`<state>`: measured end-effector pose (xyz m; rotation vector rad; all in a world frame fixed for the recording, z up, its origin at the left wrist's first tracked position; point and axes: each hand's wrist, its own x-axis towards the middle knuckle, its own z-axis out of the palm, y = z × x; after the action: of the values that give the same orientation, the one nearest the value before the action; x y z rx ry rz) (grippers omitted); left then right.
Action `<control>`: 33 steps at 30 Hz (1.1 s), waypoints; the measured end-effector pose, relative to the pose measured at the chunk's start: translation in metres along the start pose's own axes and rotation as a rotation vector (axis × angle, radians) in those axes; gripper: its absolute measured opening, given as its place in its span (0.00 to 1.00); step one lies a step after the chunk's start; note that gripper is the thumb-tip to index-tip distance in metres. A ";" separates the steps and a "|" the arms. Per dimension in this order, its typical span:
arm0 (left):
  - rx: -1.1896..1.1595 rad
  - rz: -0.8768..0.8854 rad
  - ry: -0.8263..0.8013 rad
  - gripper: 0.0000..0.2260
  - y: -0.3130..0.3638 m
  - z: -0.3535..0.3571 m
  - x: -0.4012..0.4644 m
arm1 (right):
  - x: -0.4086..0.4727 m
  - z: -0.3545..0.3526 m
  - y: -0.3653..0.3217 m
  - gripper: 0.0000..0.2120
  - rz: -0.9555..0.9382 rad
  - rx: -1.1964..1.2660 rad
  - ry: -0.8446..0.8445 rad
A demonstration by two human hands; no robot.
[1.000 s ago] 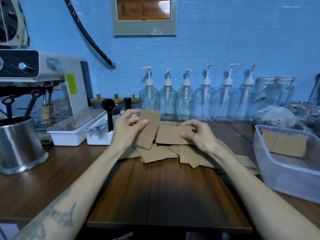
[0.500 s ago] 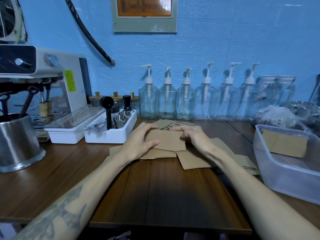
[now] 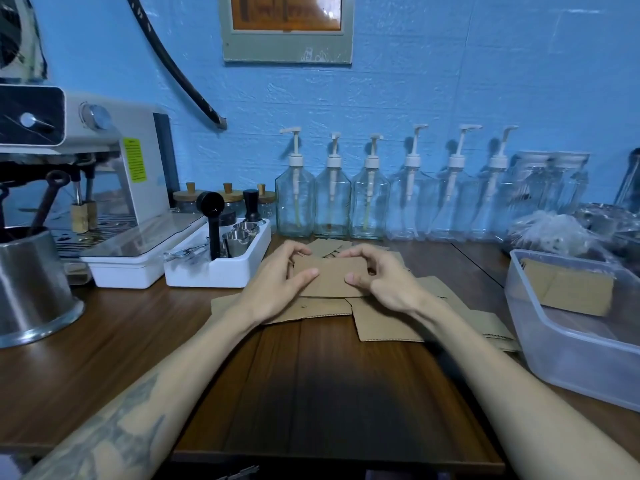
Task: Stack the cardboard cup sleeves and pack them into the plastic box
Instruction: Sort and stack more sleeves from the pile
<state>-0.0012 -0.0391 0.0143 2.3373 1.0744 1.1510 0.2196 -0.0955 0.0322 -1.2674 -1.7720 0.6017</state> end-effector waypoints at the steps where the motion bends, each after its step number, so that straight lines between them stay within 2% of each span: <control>1: -0.030 -0.030 0.031 0.13 0.000 -0.003 0.001 | 0.000 -0.004 0.000 0.14 0.007 0.045 0.008; 5: -0.045 -0.098 0.158 0.05 -0.004 -0.014 0.009 | 0.005 -0.019 0.003 0.15 0.031 0.106 0.113; 9: 0.053 -0.150 0.127 0.04 -0.006 -0.019 0.030 | 0.006 -0.023 0.009 0.16 0.018 0.065 0.166; 11: 0.086 -0.193 0.099 0.06 -0.007 -0.016 0.045 | 0.007 -0.023 0.015 0.16 0.027 0.024 0.157; 14: 0.104 -0.254 0.060 0.14 -0.005 -0.005 0.067 | 0.008 -0.021 0.019 0.15 0.029 -0.006 0.132; 19: 0.357 -0.352 -0.118 0.28 -0.011 0.015 0.094 | 0.008 -0.020 0.020 0.17 -0.017 0.018 0.093; 22: 0.404 -0.385 -0.204 0.23 -0.021 0.022 0.099 | 0.010 -0.020 0.022 0.16 -0.006 0.045 0.090; 26: 0.342 -0.378 -0.189 0.16 -0.025 0.024 0.095 | 0.011 -0.020 0.022 0.16 -0.005 0.058 0.073; 30: 0.185 -0.342 -0.085 0.04 -0.022 0.021 0.094 | 0.011 -0.019 0.022 0.15 0.006 0.083 0.063; 33: -0.086 -0.428 0.036 0.09 -0.019 0.018 0.089 | 0.011 -0.019 0.022 0.15 -0.001 0.068 0.064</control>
<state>0.0377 0.0405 0.0401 1.8990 1.4195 1.0507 0.2462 -0.0793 0.0290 -1.2257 -1.6861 0.6095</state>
